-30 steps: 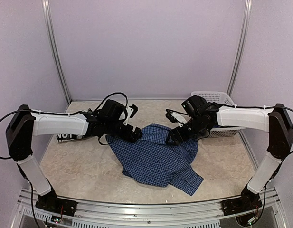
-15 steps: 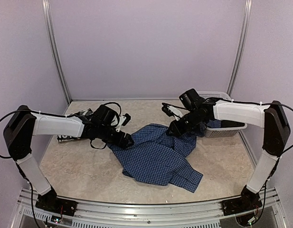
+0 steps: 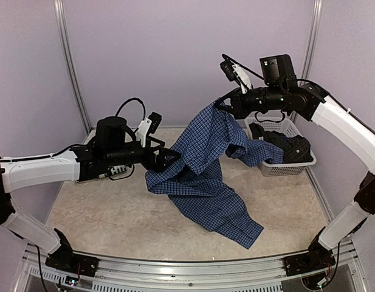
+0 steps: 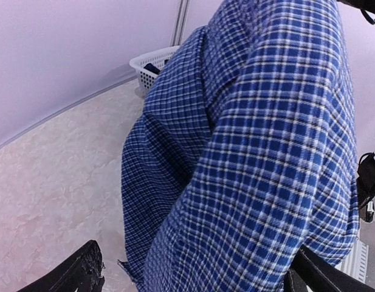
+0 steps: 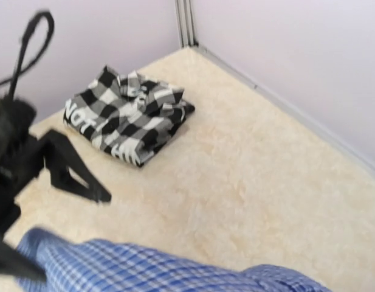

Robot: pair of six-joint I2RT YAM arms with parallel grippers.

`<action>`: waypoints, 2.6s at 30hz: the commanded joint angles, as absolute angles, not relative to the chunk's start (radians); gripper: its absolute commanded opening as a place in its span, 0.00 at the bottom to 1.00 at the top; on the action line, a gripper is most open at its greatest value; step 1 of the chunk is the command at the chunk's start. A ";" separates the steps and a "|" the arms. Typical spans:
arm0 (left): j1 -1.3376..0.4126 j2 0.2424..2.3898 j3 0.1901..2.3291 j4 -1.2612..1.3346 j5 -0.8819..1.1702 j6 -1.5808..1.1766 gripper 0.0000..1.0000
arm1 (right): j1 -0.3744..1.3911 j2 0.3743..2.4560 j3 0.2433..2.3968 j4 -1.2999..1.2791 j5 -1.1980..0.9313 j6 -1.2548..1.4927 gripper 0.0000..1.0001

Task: Fold and stack the long sleeve shirts
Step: Flatten out the crumpled shirt at the center of the board.

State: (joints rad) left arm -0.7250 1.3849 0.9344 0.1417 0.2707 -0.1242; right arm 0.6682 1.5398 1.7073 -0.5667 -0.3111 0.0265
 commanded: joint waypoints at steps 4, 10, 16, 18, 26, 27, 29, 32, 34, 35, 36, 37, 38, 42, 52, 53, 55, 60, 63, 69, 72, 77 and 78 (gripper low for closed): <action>-0.836 1.483 1.031 0.137 0.162 -0.053 0.98 | 0.676 1.553 1.837 -0.646 -0.241 0.029 0.00; -0.893 1.450 0.936 0.258 0.062 -0.079 0.99 | 0.647 1.583 1.924 -0.665 -0.197 0.088 0.00; -0.966 1.331 0.855 0.357 -0.042 0.011 0.99 | 0.630 1.620 1.974 -0.687 -0.197 0.127 0.00; -0.987 1.330 0.872 0.336 -0.105 0.046 0.99 | 0.629 1.618 1.976 -0.675 -0.213 0.137 0.00; -1.011 1.477 0.917 0.343 -0.310 0.047 0.99 | 0.622 1.596 2.032 -0.651 -0.279 0.183 0.00; -1.013 1.507 0.917 0.360 -0.350 0.036 0.99 | 0.620 1.594 2.042 -0.650 -0.288 0.185 0.00; -1.016 1.548 0.919 0.383 -0.458 0.028 0.99 | 0.619 1.596 2.061 -0.657 -0.305 0.188 0.00; -1.016 1.607 0.923 0.399 -0.513 0.032 0.98 | 0.614 1.593 2.077 -0.667 -0.300 0.189 0.00; -1.013 1.628 0.919 0.418 -0.475 0.037 0.94 | 0.605 1.586 2.080 -0.666 -0.298 0.191 0.00; -1.010 1.639 0.919 0.428 -0.471 0.033 0.90 | 0.600 1.578 2.078 -0.662 -0.298 0.194 0.00; -1.006 1.650 0.923 0.428 -0.471 0.032 0.84 | 0.598 1.572 2.075 -0.656 -0.296 0.194 0.00; -0.999 1.662 0.927 0.425 -0.474 0.031 0.75 | 0.597 1.564 2.071 -0.651 -0.292 0.195 0.00; -0.990 1.666 0.929 0.426 -0.471 0.028 0.66 | 0.595 1.557 2.066 -0.649 -0.287 0.195 0.00; -0.928 1.600 0.930 0.378 -0.432 0.042 0.18 | 0.578 1.548 2.054 -0.674 -0.239 0.176 0.00; -0.804 1.245 1.207 0.015 -0.345 0.061 0.00 | 0.538 1.555 2.007 -0.746 0.039 0.068 0.00; -0.805 1.244 1.263 -0.028 -0.355 0.066 0.00 | 0.537 1.554 2.008 -0.740 0.037 0.059 0.00; -0.805 1.258 1.354 -0.086 -0.367 0.087 0.00 | 0.537 1.555 2.015 -0.736 0.040 0.050 0.00; -0.805 1.312 1.518 -0.181 -0.392 0.151 0.00 | 0.533 1.556 2.009 -0.738 0.029 0.046 0.00; -0.804 1.342 1.553 -0.226 -0.426 0.176 0.00 | 0.534 1.558 2.001 -0.741 0.011 0.044 0.00; -0.801 1.332 1.551 -0.272 -0.418 0.184 0.00 | 0.534 1.530 1.960 -0.729 -0.026 0.051 0.00; -0.798 1.306 1.525 -0.275 -0.395 0.172 0.00 | 0.533 1.503 1.915 -0.714 -0.078 0.054 0.00; -0.794 1.198 1.497 -0.291 -0.368 0.117 0.00 | 0.535 1.481 1.848 -0.724 -0.326 0.047 0.00; -0.795 1.158 1.495 -0.299 -0.362 0.105 0.00 | 0.537 1.476 1.829 -0.723 -0.364 0.052 0.00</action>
